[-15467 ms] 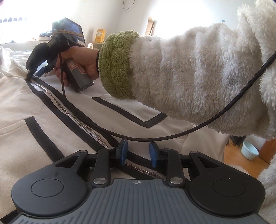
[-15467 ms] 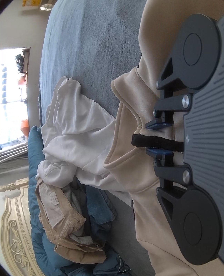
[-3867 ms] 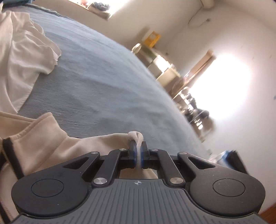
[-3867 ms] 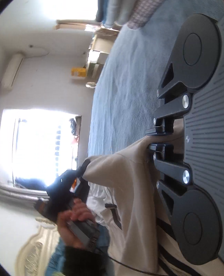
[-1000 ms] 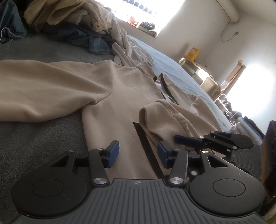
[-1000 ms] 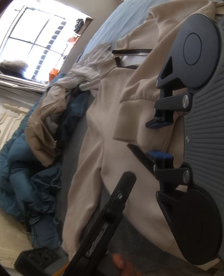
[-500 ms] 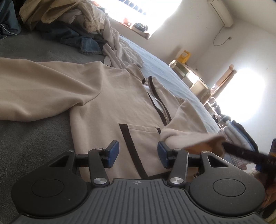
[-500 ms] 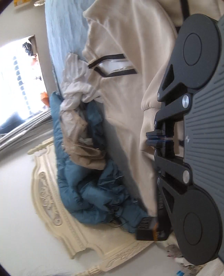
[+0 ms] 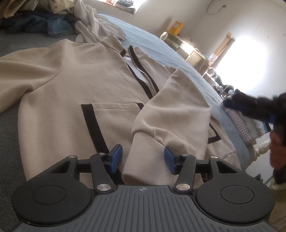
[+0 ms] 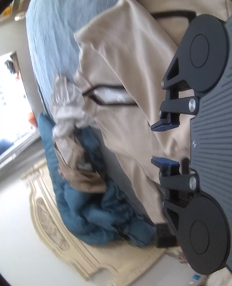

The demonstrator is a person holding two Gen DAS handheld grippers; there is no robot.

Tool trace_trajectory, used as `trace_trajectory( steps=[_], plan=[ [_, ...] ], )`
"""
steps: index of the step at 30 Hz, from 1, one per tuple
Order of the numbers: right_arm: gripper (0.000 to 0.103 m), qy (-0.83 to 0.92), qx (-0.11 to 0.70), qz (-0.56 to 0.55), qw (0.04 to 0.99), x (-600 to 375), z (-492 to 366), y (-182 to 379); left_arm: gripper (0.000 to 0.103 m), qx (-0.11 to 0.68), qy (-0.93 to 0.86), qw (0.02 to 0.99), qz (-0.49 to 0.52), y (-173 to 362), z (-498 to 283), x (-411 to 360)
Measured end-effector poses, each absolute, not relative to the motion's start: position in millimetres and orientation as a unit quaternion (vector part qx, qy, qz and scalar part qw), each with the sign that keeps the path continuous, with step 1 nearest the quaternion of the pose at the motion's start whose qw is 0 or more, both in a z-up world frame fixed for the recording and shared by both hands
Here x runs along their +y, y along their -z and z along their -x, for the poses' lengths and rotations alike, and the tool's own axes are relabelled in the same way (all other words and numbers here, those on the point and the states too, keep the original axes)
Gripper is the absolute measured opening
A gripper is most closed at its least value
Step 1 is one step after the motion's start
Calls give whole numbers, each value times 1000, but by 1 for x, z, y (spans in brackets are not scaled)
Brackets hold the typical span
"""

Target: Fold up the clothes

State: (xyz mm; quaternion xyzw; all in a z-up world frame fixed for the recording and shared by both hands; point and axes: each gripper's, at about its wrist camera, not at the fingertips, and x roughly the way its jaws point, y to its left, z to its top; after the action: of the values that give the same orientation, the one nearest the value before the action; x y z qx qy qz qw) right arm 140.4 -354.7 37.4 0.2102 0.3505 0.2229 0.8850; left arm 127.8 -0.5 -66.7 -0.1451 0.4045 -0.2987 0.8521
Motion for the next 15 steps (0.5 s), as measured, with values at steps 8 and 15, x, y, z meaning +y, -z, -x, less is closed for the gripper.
trace_trajectory(
  steps=[8, 15],
  plan=[
    [37, -57, 362, -263, 892, -428, -246, -13, 22, 402, 292, 858, 132, 71, -126, -9],
    [43, -7, 399, -90, 913, -435, -346, -5, 5, 393, 290, 860, 145, 73, -126, -8]
  ],
)
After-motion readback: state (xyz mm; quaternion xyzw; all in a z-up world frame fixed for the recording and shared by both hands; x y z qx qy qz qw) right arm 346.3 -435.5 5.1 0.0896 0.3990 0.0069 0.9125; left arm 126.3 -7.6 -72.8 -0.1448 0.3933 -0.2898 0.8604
